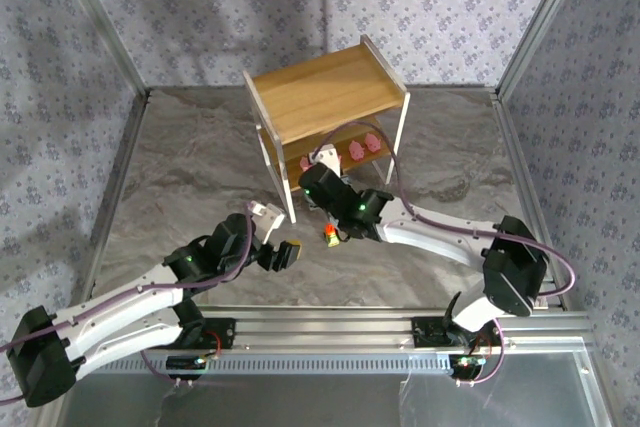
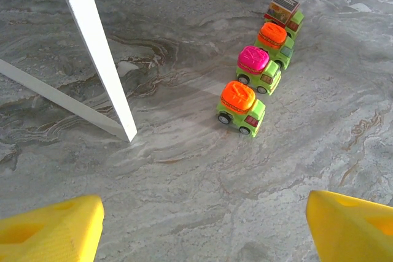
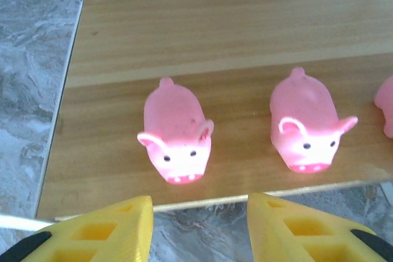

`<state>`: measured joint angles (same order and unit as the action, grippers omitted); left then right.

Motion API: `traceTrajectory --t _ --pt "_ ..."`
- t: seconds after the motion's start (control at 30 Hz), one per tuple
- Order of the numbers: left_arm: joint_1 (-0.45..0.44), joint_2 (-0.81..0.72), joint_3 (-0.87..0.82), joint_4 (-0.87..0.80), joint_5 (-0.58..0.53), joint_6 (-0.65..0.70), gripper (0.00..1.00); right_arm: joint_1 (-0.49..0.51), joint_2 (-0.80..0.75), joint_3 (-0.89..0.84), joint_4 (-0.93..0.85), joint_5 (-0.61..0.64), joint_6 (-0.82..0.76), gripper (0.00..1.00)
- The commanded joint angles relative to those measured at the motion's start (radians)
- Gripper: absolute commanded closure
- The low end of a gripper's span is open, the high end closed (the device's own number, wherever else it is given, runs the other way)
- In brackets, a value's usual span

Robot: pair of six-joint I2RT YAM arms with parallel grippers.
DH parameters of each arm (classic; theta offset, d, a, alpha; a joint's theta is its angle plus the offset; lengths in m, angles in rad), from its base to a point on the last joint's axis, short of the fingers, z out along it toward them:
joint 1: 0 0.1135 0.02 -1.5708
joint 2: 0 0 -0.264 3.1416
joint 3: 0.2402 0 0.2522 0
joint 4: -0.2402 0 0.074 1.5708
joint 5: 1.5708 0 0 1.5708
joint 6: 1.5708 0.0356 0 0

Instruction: Place and organize the plastic toys onto the shelf

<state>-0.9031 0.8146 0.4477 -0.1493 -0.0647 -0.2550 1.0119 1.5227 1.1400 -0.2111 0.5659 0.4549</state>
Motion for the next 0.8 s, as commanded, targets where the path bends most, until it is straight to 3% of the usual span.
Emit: traceTrajectory --t 0.0,0.77 --pt "-0.003 0.013 0.010 0.030 -0.003 0.005 0.14 0.017 -0.058 -0.032 -0.044 0.047 0.013 0.53" --pt "-0.085 0.156 0.058 0.039 -0.067 0.036 0.14 0.051 -0.382 -0.326 -0.206 0.149 0.086 0.50"
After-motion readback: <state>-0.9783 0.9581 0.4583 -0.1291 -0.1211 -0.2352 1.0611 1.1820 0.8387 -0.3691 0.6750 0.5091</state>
